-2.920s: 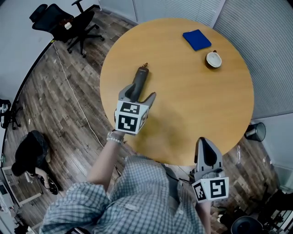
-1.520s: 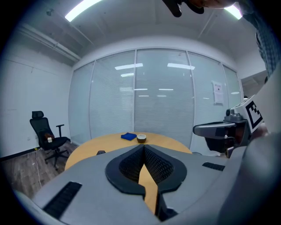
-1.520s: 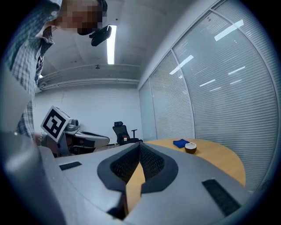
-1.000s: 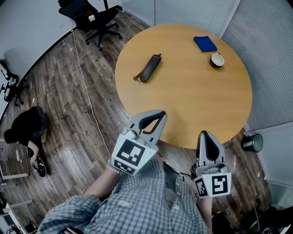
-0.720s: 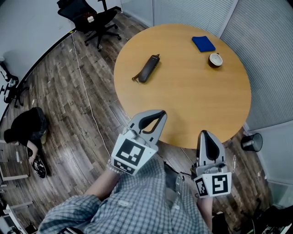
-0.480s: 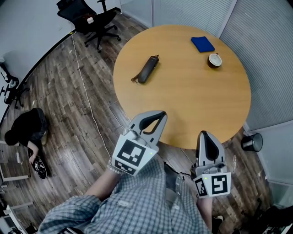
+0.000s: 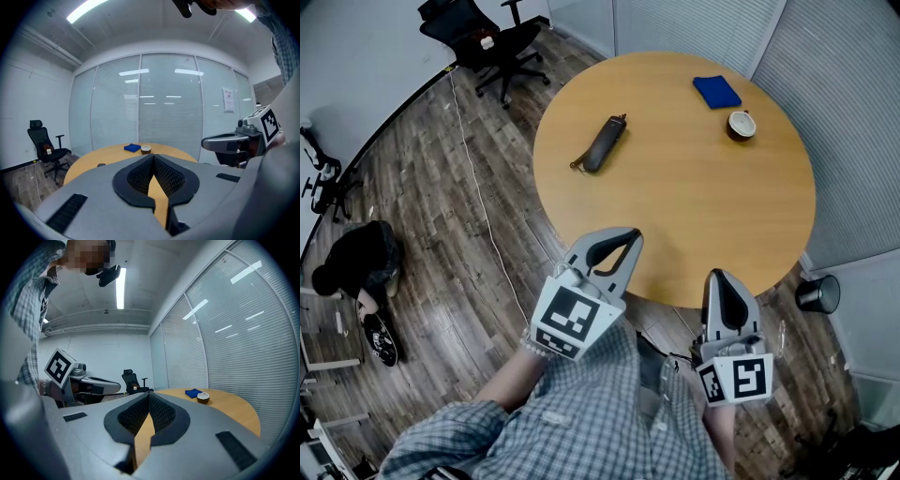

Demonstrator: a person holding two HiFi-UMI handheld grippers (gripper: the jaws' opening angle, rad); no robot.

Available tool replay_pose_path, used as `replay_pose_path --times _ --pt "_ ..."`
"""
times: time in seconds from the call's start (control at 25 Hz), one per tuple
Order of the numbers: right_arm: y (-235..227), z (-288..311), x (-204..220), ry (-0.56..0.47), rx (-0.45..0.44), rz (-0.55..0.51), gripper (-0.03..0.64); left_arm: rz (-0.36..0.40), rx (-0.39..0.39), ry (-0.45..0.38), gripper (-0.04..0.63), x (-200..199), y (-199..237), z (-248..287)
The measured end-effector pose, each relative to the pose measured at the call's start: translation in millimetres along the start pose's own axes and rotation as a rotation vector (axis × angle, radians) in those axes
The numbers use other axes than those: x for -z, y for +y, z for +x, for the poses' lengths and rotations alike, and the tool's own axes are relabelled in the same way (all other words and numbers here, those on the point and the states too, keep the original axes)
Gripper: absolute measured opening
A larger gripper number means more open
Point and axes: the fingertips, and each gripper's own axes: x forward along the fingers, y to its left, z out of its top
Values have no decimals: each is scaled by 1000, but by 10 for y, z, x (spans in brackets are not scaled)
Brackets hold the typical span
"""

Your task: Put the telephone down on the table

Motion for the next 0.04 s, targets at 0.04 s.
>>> replay_pose_path --times 0.04 --pt "-3 12 -3 0 -2 1 10 0 0 2 9 0 7 10"
